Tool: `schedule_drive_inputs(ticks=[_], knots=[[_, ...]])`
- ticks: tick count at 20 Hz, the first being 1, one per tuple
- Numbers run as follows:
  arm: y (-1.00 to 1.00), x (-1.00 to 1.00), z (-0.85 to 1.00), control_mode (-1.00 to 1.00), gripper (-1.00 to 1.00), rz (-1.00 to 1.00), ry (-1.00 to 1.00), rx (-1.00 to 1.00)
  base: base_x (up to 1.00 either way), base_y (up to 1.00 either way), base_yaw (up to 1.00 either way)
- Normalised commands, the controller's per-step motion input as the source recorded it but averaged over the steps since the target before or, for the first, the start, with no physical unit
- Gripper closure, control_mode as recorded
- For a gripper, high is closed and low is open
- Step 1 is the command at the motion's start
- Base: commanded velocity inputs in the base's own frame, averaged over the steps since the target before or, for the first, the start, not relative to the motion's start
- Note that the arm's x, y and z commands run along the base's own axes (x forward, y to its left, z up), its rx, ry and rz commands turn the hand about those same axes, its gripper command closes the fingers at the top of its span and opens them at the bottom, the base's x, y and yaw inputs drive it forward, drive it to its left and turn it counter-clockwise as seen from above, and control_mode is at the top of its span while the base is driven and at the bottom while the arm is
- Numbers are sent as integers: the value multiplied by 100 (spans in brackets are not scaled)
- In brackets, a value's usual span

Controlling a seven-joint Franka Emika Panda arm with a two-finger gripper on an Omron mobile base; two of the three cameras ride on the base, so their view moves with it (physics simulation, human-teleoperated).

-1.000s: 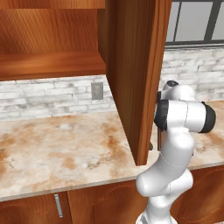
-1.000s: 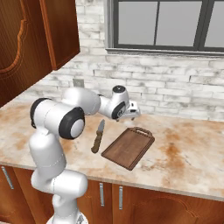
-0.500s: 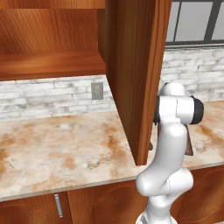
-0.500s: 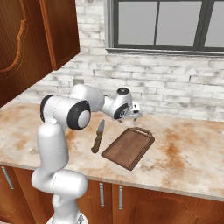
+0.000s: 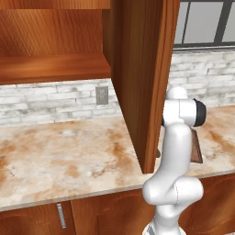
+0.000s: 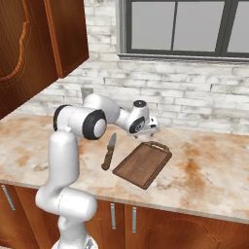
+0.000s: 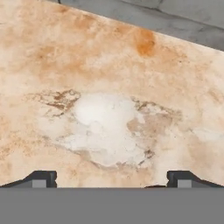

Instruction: Move the cutting board and knife to the sink. Then move spray from the cabinet to the counter.

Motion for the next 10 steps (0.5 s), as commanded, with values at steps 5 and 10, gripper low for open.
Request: schedule_drive_inputs(ticks=[5, 10], knots=[[-3, 14, -37, -100, -100, 0, 5, -2, 0, 0, 0], [-7, 10, -35, -100, -100, 0, 2, -1, 0, 0, 0]])
